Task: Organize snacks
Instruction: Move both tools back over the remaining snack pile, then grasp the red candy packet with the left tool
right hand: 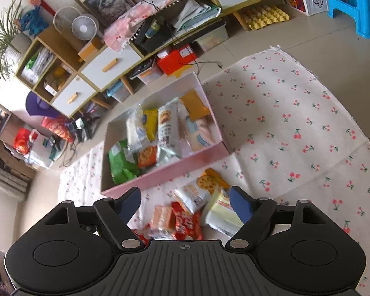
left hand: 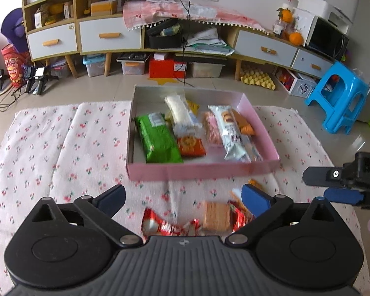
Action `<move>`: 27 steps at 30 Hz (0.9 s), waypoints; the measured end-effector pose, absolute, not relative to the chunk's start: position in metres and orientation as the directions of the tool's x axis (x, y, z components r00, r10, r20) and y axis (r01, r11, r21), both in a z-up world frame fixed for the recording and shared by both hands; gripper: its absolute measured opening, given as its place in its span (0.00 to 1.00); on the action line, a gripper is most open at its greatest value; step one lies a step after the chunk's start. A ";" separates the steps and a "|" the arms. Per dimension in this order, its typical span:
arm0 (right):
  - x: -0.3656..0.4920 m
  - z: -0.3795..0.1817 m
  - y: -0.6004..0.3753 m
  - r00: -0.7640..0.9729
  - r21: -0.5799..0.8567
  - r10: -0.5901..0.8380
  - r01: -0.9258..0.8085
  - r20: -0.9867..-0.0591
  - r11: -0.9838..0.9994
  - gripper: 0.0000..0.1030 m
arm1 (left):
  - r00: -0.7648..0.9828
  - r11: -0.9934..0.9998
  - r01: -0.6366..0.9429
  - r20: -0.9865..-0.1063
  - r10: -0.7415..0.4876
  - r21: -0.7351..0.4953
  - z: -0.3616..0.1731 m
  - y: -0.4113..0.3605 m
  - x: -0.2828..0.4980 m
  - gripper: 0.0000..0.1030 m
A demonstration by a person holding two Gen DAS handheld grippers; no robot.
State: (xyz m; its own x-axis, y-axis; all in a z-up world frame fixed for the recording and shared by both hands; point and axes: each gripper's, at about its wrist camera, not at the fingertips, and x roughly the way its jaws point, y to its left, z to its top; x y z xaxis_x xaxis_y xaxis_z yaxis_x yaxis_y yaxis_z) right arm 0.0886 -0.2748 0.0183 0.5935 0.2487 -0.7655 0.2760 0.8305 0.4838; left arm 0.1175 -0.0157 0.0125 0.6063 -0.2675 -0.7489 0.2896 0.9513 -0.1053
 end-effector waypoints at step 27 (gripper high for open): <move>0.091 -0.029 -0.262 0.396 0.256 0.126 0.297 -0.910 0.920 0.80 | 0.433 0.952 -0.042 -0.864 -0.257 -0.304 -0.046 0.007 0.115 0.73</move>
State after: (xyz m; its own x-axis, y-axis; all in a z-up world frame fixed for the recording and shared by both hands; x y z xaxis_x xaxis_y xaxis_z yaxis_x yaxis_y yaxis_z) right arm 0.0913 -0.2621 -0.0293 0.3956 0.1258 -0.9098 0.2975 0.9196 0.2565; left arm 0.1149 0.0072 -0.0455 0.4335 -0.2567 -0.8638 -0.0418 0.9518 -0.3039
